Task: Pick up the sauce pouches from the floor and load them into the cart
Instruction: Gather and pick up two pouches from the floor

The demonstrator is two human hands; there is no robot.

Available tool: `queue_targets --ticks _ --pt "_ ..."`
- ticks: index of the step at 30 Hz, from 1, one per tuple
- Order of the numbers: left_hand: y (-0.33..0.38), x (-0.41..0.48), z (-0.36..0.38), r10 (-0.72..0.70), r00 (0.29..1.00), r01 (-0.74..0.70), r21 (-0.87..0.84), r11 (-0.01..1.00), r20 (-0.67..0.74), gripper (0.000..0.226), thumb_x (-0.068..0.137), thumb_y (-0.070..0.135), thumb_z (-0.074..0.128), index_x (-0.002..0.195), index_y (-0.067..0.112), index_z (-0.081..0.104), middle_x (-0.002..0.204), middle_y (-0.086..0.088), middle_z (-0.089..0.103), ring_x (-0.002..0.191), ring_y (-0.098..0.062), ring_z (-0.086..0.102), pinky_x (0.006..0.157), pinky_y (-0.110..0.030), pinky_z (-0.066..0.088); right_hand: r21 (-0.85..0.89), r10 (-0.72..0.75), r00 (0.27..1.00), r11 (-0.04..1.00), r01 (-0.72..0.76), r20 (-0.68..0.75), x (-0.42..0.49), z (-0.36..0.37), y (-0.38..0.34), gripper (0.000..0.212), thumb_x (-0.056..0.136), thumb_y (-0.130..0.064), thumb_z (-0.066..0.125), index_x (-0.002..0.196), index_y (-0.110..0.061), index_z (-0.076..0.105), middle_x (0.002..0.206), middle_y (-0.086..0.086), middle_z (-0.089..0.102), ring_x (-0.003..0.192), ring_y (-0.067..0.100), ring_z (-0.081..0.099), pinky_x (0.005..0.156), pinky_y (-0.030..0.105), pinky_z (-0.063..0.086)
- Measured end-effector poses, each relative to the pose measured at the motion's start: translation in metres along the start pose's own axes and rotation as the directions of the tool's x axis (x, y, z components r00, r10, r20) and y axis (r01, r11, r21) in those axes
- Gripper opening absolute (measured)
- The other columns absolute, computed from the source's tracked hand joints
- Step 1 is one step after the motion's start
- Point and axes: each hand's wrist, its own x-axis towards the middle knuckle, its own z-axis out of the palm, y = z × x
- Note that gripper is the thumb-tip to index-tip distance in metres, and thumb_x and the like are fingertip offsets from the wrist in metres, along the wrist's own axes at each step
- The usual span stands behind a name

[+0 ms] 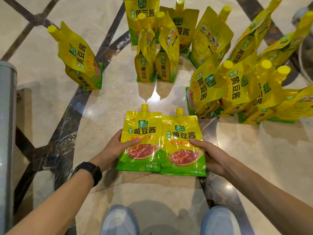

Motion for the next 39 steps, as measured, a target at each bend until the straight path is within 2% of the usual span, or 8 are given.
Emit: queue_targets --ticks 3,6,9,12,19,25,35,39 --pt "0.0 0.0 -0.001 0.006 1.0 -0.006 0.022 1.0 -0.01 0.096 0.043 0.049 0.097 0.126 0.021 0.059 0.114 -0.004 0.075 0.097 -0.026 0.074 0.071 -0.032 0.06 -0.054 0.0 1.0 0.999 0.002 0.025 -0.002 0.004 -0.003 0.04 0.082 -0.016 0.066 0.121 -0.008 0.065 0.116 0.018 0.071 0.104 0.032 0.069 0.09 0.045 0.056" --pt "0.002 0.0 0.001 -0.008 1.0 0.008 0.027 1.0 -0.013 0.083 0.053 0.038 0.092 0.127 0.018 0.059 0.112 -0.004 0.076 0.094 -0.025 0.075 0.067 -0.03 0.06 -0.123 0.011 1.0 0.992 -0.013 -0.021 0.0 0.009 -0.005 0.043 0.072 -0.014 0.074 0.115 -0.007 0.068 0.107 0.016 0.074 0.089 0.028 0.074 0.082 0.041 0.06" --pt "0.003 0.0 0.002 -0.027 0.999 0.028 0.026 0.999 -0.023 0.069 0.064 0.029 0.084 0.127 0.018 0.058 0.11 -0.002 0.076 0.095 -0.025 0.075 0.067 -0.028 0.06 -0.112 0.038 0.999 0.993 -0.041 -0.027 0.001 0.007 -0.002 0.048 0.072 -0.019 0.074 0.119 -0.011 0.067 0.113 0.016 0.072 0.105 0.034 0.069 0.096 0.05 0.053" --pt "0.007 -0.001 0.001 -0.057 0.998 0.058 0.05 0.997 -0.021 0.092 0.047 0.047 0.095 0.127 0.023 0.057 0.112 -0.001 0.076 0.098 -0.026 0.074 0.073 -0.034 0.06 -0.105 0.019 1.0 0.994 -0.022 -0.025 0.003 0.005 0.003 0.051 0.074 -0.017 0.073 0.124 -0.011 0.064 0.117 0.016 0.07 0.112 0.036 0.065 0.102 0.054 0.047" --pt "0.01 0.0 -0.004 -0.092 0.995 0.085 0.133 0.987 0.044 0.112 0.039 0.041 0.101 0.137 0.022 0.049 0.121 -0.004 0.072 0.108 -0.026 0.071 0.091 -0.043 0.056 -0.121 -0.016 0.998 0.993 0.009 -0.057 0.005 0.01 0.005 0.058 0.068 -0.012 0.078 0.124 -0.009 0.063 0.114 0.017 0.071 0.109 0.039 0.066 0.098 0.056 0.049" --pt "0.004 0.0 0.001 -0.067 0.997 0.064 0.085 0.994 0.025 0.082 0.063 0.015 0.087 0.136 0.02 0.05 0.117 -0.004 0.074 0.103 -0.024 0.073 0.08 -0.036 0.058 -0.115 -0.028 0.997 0.993 0.019 -0.075 0.002 0.01 0.009 0.056 0.069 -0.014 0.076 0.123 -0.009 0.063 0.114 0.018 0.071 0.109 0.04 0.066 0.097 0.057 0.049" --pt "0.003 -0.039 0.014 -0.025 1.0 0.025 0.067 0.997 0.008 0.081 0.063 0.007 0.088 0.135 0.015 0.052 0.121 -0.008 0.072 0.11 -0.028 0.07 0.08 -0.03 0.06 -0.133 -0.081 0.981 0.989 0.058 -0.179 -0.026 0.023 0.021 0.054 0.065 -0.003 0.079 0.117 -0.006 0.063 0.102 0.015 0.075 0.084 0.029 0.073 0.072 0.041 0.061" --pt "0.03 -0.091 0.022 -0.031 0.999 0.032 0.015 0.999 -0.043 0.102 0.042 0.031 0.101 0.132 0.014 0.056 0.117 -0.008 0.074 0.106 -0.027 0.071 0.083 -0.036 0.059 -0.131 -0.095 0.986 0.988 0.077 -0.137 -0.075 0.041 0.006 0.042 0.074 0.005 0.071 0.114 -0.004 0.065 0.102 0.015 0.075 0.078 0.025 0.074 0.063 0.033 0.061"
